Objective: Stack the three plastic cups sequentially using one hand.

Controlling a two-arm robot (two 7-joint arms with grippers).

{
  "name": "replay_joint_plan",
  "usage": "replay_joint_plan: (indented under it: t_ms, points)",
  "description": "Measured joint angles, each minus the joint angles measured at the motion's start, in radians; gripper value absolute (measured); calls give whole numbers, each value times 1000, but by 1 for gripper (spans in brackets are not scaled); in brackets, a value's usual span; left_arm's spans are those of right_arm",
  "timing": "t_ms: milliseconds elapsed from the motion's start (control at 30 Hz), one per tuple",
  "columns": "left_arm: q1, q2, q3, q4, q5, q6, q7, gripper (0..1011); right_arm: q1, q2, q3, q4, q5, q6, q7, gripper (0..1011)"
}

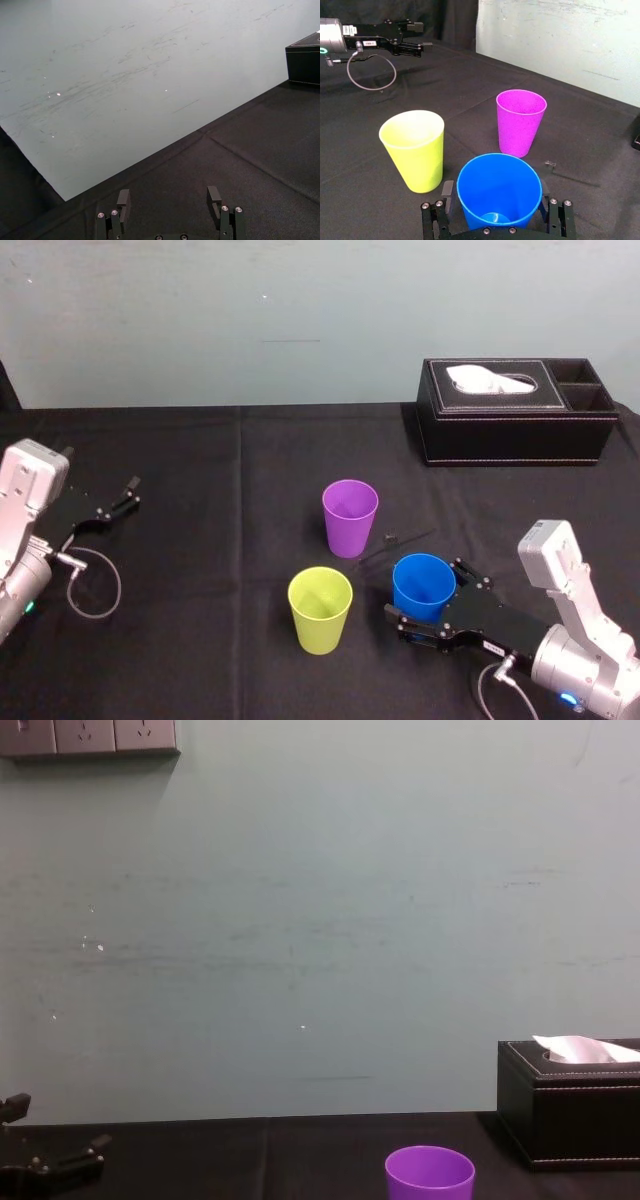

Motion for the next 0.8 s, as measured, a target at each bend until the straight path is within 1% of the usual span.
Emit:
replay_joint_plan:
  t_ms: [233,333,400,467,500,533,600,800]
  points:
    - [0,0,0,0,0,0,0,1000,3,-1,-2,3,2,4,4,1003]
    - [0,0,0,0,0,0,0,1000,1,-1,-1,1,2,3,4,964]
    - [0,0,0,0,0,0,0,1000,1,0,0,1,2,2,4,911]
    - [0,0,0,0,0,0,0,1000,0,0,0,0,2,1,4,885]
    - [0,0,0,0,0,0,0,1000,0,0,0,0,2,1,4,863]
    - [0,0,0,0,0,0,0,1000,0,0,0,0,2,1,4,812]
    - [0,0,0,0,0,0,0,1000,-1,0,1,-1,2,0,4,778]
    - [0,0,0,0,0,0,0,1000,-2,1,1,-2,2,-1,3,741]
